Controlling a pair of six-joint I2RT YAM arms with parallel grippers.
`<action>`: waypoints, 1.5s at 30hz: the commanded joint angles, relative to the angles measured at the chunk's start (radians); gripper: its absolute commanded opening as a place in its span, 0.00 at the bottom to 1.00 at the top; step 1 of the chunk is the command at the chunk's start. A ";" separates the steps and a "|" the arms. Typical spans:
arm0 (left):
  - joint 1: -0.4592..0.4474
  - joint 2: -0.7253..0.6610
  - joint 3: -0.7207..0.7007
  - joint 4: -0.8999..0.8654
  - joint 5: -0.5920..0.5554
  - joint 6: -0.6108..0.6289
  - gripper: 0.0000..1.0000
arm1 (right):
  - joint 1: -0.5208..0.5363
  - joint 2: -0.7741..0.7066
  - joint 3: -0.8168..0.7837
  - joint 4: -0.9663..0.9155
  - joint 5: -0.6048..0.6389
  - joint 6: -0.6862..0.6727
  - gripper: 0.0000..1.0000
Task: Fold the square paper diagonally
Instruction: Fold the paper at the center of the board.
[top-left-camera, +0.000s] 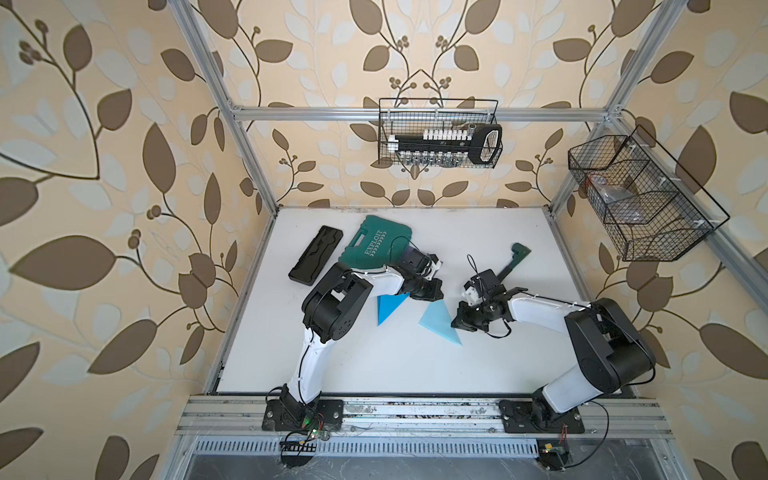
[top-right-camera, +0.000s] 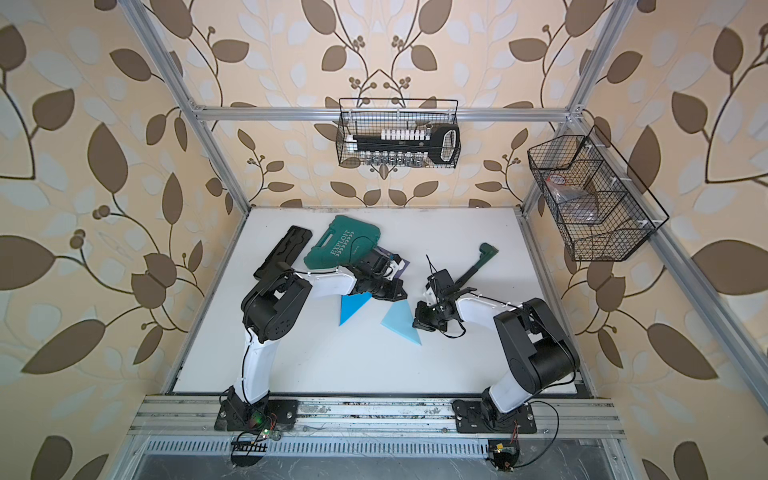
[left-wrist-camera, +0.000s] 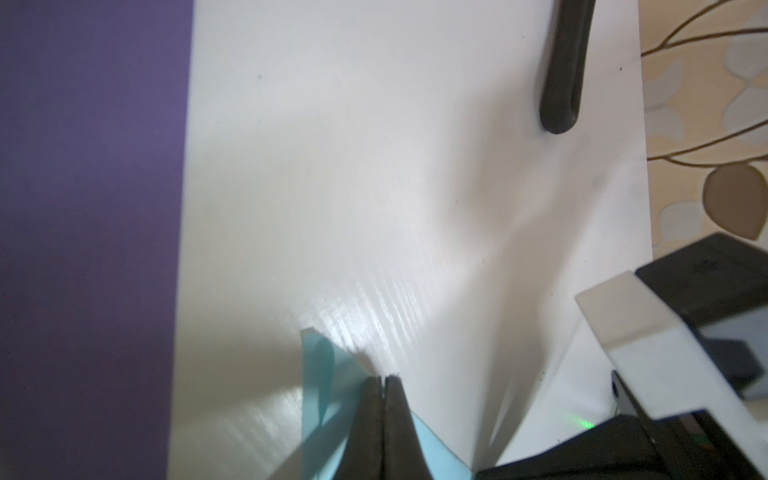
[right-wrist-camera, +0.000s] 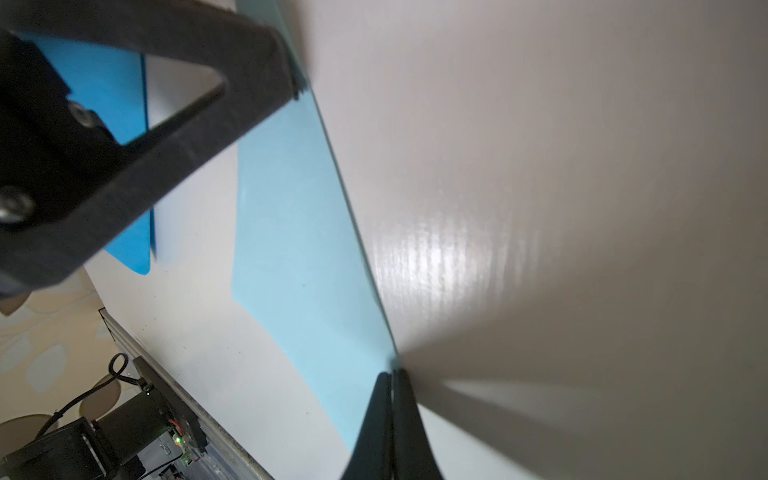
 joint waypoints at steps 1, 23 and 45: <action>0.033 -0.023 -0.037 -0.119 -0.109 0.043 0.00 | -0.008 0.005 -0.017 -0.139 0.063 -0.029 0.00; -0.017 -0.127 -0.220 -0.041 -0.219 -0.164 0.00 | 0.058 -0.042 0.135 -0.059 0.015 0.163 0.00; -0.029 -0.171 -0.269 -0.002 -0.234 -0.238 0.00 | 0.133 0.059 0.121 -0.081 0.127 0.241 0.00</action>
